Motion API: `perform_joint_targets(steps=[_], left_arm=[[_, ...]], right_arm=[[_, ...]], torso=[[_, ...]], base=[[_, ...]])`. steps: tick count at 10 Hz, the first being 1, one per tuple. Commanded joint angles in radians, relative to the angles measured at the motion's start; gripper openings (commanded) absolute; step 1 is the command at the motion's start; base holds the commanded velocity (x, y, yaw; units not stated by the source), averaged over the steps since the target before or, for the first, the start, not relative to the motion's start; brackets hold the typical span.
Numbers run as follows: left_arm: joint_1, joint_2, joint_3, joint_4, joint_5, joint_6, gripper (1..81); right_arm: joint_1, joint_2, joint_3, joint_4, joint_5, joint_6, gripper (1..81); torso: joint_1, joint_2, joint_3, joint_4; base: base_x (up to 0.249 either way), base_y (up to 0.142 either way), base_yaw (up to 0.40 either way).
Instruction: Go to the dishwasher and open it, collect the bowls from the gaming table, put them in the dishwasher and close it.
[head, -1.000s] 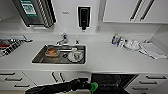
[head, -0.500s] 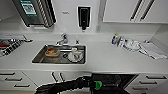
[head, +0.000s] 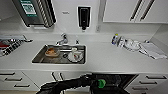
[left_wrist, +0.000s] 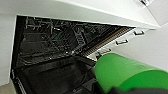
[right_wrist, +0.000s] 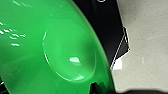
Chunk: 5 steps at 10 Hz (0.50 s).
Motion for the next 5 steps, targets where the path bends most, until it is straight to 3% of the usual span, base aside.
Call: perform_joint_targets(steps=[1,3,5], left_arm=[[-0.144,0.052,0.015,0.029,0.013,-0.001,1.0],[-0.153,0.078,0.015,0.043,0.015,-0.001,1.0],[-0.156,0.118,0.013,0.084,0.051,-0.001,1.0]], right_arm=[[0.018,0.007,0.016,-0.018,-0.055,-0.01,1.0],[0.018,0.009,0.016,-0.018,-0.055,-0.01,1.0],[0.018,0.009,0.016,-0.018,-0.055,-0.01,1.0]], torso=[[0.0,0.0,0.0,0.0],[0.0,0.0,0.0,0.0],[0.0,0.0,0.0,0.0]], base=[[0.0,0.0,0.0],[0.0,0.0,0.0],[0.0,0.0,0.0]])
